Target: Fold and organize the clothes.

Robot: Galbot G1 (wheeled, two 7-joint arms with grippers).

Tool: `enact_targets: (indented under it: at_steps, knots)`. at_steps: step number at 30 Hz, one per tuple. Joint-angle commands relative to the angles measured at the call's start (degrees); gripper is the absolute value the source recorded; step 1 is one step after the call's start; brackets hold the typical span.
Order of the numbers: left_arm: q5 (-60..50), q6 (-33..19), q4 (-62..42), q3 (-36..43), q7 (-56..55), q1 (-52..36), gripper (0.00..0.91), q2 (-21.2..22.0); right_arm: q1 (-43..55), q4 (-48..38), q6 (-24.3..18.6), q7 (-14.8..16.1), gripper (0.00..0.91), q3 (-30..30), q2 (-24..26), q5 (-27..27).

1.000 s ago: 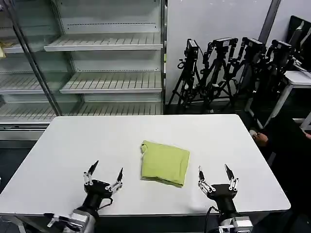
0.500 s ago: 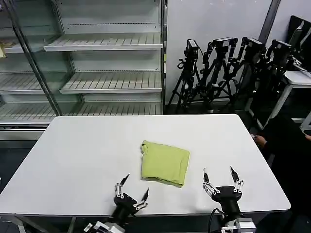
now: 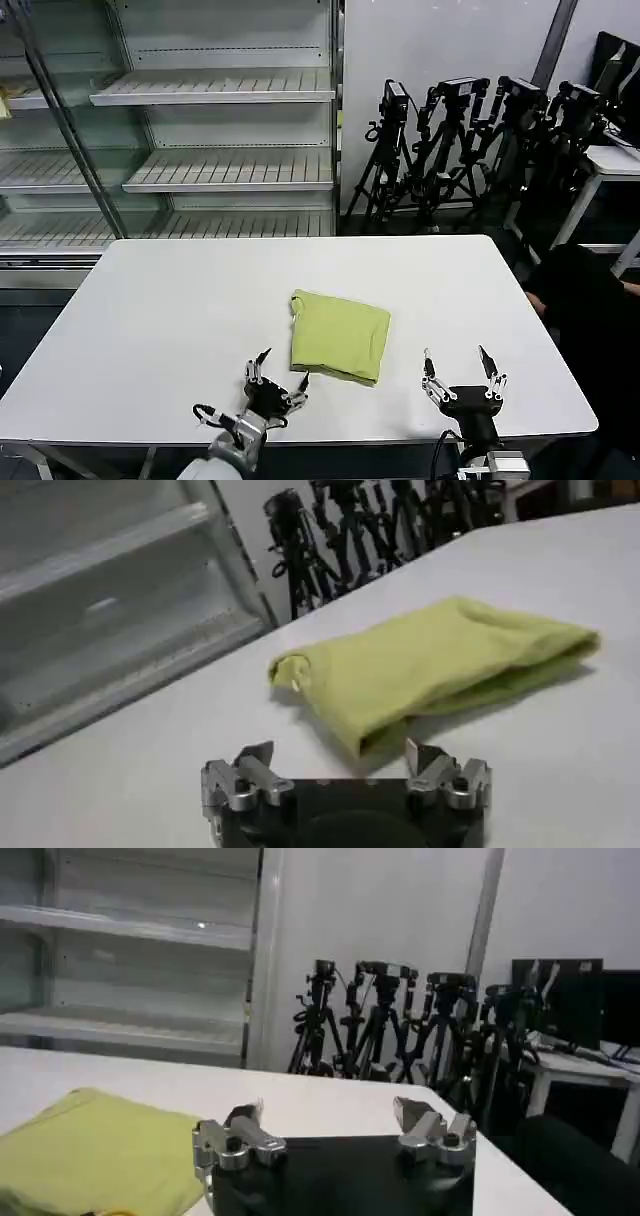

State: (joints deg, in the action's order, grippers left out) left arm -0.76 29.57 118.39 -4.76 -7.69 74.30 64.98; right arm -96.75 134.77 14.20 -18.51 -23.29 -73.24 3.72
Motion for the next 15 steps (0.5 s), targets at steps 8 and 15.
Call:
enact_targets:
  at_steps: [8, 15]
  knots:
    - [6.86, 3.24, -7.01, 0.3, -2.19, -10.08, 0.907, 1.09, -1.13, 1.02, 0.11, -0.26, 0.907, -0.81, -0.38, -0.21]
    - [5.56, 1.63, -5.19, -1.25, -3.72, -10.05, 0.635, 0.17, -1.72, 1.49, 0.1, -0.45, 0.907, -1.5, -0.62, -0.25]
